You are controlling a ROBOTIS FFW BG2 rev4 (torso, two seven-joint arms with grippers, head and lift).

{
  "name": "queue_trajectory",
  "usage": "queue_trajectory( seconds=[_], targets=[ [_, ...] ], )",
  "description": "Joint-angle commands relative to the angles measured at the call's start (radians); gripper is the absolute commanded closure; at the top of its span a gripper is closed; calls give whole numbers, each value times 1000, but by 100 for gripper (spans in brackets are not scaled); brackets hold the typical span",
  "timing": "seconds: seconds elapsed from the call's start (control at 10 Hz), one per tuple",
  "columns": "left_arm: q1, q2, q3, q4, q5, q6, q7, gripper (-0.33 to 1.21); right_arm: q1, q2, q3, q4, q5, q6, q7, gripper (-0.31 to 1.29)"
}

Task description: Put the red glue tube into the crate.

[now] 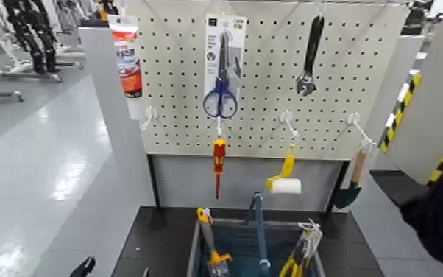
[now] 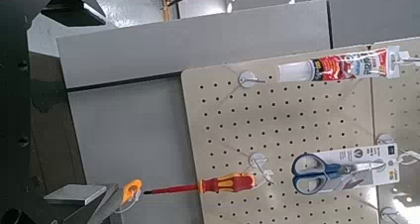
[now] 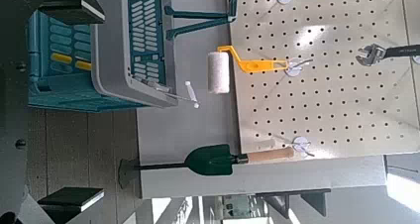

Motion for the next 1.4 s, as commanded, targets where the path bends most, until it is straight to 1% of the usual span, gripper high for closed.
queue_trajectory(
  seconds=[0.1,0.8,1.1,1.2,1.4],
  targets=[
    [0,1,0,0,0,-3,0,11,0,138,0,0,0,0,0,8],
    [-3,1,2,2,-4,-3,0,11,0,138,0,3,-2,3,0,8],
    [-14,1,9,-18,-3,8,-2,11,-2,138,0,3,-2,5,0,8],
    [-14,1,17,-44,2,38,-3,11,-2,138,2,3,-2,5,0,8],
    [-21,-2,46,-129,14,150,-32,11,-2,138,2,3,-2,6,0,8]
  ],
)
